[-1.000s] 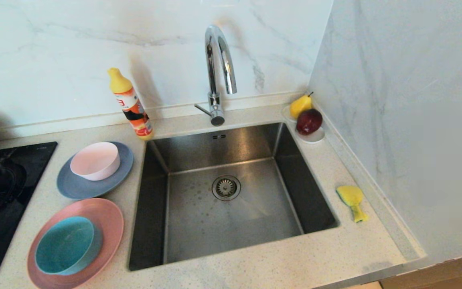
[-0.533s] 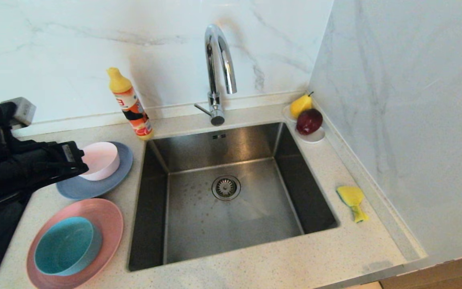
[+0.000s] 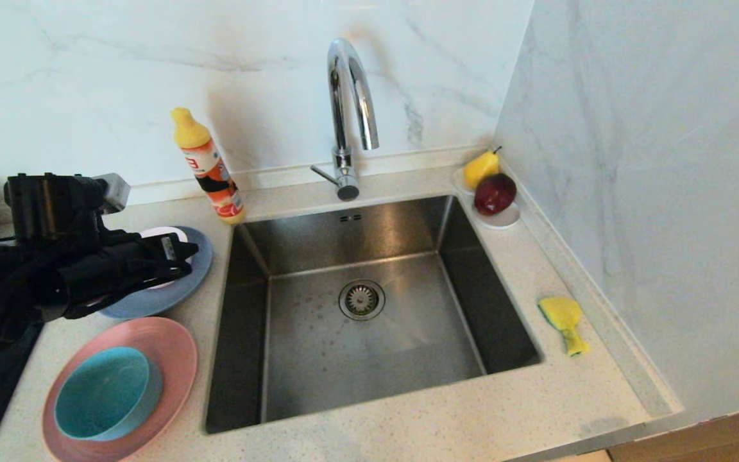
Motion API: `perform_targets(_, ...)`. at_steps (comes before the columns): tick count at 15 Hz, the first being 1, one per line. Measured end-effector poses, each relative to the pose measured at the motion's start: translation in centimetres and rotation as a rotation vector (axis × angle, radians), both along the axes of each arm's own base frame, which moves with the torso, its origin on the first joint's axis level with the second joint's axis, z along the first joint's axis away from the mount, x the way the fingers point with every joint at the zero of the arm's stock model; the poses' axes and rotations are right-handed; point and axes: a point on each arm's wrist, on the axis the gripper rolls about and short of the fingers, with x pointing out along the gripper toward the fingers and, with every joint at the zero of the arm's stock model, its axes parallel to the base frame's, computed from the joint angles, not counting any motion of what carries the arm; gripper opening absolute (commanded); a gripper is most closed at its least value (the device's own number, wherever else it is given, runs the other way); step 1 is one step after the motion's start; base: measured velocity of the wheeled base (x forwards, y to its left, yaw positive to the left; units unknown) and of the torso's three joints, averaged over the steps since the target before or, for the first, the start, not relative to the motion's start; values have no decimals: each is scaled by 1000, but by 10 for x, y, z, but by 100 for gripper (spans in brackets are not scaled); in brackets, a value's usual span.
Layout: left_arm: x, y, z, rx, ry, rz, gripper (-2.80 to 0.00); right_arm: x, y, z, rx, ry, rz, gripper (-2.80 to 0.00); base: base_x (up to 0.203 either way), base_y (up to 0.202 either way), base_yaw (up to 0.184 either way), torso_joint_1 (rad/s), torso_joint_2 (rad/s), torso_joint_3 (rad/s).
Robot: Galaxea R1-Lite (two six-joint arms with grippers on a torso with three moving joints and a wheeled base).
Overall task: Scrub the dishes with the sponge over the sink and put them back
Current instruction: Grab the dish soap
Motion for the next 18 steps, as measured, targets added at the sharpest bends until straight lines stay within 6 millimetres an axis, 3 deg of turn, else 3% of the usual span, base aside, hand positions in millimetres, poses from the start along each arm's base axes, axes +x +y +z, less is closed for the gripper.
perform_targets(6, 30, 1, -4, 17, -152, 94, 0, 0, 0, 0, 0, 0, 0, -280, 0, 0, 0, 0, 0, 0)
perform_targets(12, 74, 0, -13, -23, -208, 183, 0, 0, 0, 0, 0, 0, 0, -280, 0, 0, 0, 0, 0, 0)
perform_targets(18, 109, -21, -20, -30, -287, 191, 0, 0, 0, 0, 0, 0, 0, -280, 0, 0, 0, 0, 0, 0)
